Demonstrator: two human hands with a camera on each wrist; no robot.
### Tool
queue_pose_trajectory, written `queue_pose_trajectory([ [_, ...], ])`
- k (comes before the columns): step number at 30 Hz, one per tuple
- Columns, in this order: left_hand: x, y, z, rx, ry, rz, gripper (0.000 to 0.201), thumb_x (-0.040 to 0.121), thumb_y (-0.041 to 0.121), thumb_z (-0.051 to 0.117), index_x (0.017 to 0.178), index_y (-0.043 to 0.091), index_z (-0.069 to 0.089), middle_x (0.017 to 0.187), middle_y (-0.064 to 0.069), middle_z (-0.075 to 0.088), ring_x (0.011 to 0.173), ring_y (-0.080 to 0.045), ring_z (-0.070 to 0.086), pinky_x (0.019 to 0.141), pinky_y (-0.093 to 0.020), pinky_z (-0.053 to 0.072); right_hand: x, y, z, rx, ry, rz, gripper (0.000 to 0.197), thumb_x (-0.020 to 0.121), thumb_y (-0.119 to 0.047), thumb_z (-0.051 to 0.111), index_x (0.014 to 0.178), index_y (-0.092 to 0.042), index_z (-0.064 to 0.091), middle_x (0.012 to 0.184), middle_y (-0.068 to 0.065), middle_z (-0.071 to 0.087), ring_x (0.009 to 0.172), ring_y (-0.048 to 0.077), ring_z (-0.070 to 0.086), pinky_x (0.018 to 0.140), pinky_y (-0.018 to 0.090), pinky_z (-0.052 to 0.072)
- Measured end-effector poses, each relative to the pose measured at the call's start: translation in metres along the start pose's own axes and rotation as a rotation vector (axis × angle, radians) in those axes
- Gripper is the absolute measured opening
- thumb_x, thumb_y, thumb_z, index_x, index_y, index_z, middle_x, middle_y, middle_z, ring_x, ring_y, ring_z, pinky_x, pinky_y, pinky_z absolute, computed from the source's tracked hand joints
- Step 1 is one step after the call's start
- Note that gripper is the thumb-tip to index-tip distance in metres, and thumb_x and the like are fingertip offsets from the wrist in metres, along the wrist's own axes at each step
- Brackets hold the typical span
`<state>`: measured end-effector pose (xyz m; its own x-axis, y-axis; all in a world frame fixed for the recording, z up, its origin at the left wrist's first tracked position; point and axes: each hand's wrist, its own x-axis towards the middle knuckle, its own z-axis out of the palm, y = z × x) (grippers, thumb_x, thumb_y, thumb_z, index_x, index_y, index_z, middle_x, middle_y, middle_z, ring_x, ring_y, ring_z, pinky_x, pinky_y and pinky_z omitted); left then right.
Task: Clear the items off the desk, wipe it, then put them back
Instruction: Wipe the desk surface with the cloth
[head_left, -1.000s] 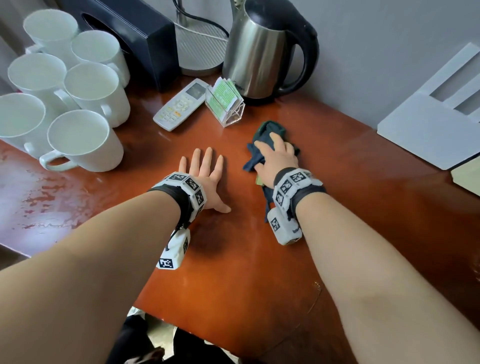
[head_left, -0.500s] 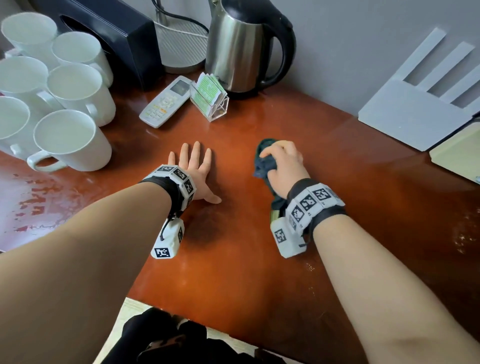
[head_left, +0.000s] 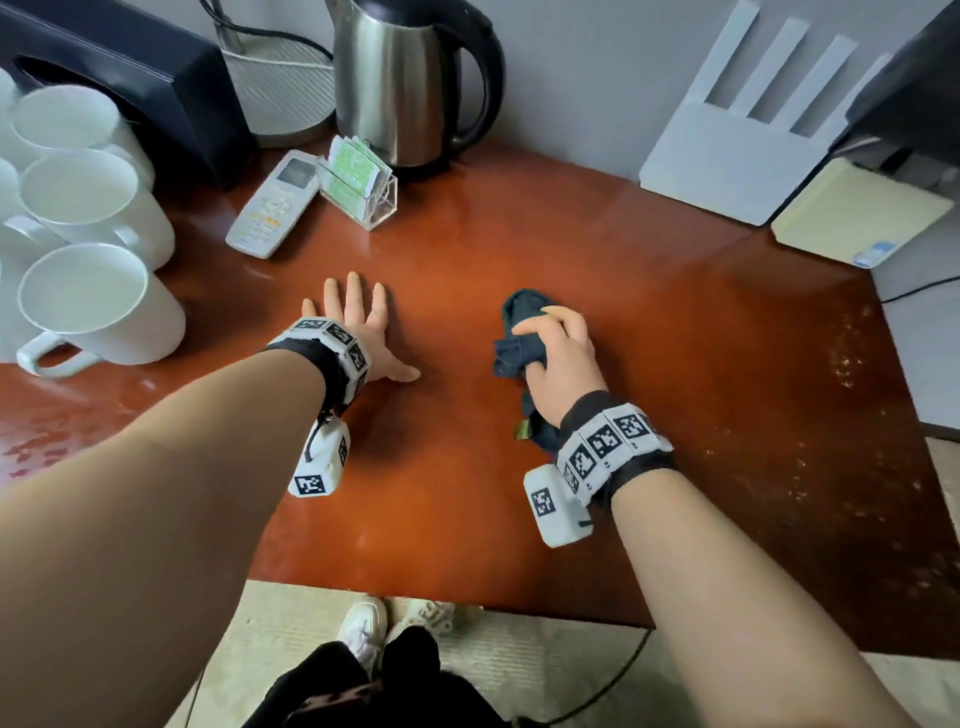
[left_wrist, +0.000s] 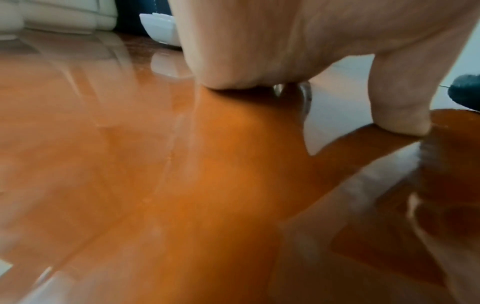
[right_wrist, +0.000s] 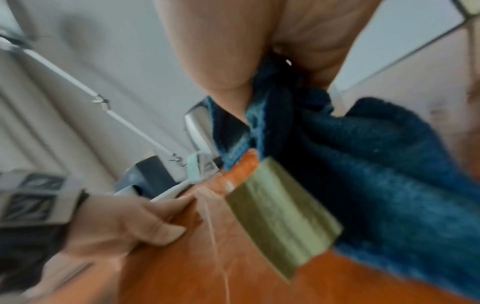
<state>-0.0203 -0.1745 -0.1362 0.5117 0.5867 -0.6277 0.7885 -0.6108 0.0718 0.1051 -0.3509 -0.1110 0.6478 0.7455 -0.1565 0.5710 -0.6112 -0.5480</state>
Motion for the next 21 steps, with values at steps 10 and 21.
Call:
queue_pose_trajectory([
  [10,-0.053,0.042,0.031,0.172,0.041,0.260,0.103,0.085,0.060,0.051,0.149,0.020,-0.018,0.153,-0.009,-0.030,0.142,-0.030,-0.026,0.118,-0.049,-0.008,-0.085,0.050,-0.003,-0.326,-0.035,0.258,0.060,0.081,0.013,0.038,0.124,-0.028,0.045,0.148,-0.003,0.024,0.126,0.026,0.030,0.092,0.037,0.045],
  [21,-0.072,0.069,0.067,0.285,-0.012,0.359,0.112,0.077,0.065,0.058,0.150,0.020,-0.013,0.156,-0.008,-0.023,0.144,-0.030,-0.020,0.117,-0.049,-0.005,-0.104,0.034,-0.041,0.229,0.210,0.200,0.035,0.088,0.007,0.039,0.111,-0.011,0.059,0.124,0.011,0.051,0.108,0.021,0.051,0.084,0.017,0.033],
])
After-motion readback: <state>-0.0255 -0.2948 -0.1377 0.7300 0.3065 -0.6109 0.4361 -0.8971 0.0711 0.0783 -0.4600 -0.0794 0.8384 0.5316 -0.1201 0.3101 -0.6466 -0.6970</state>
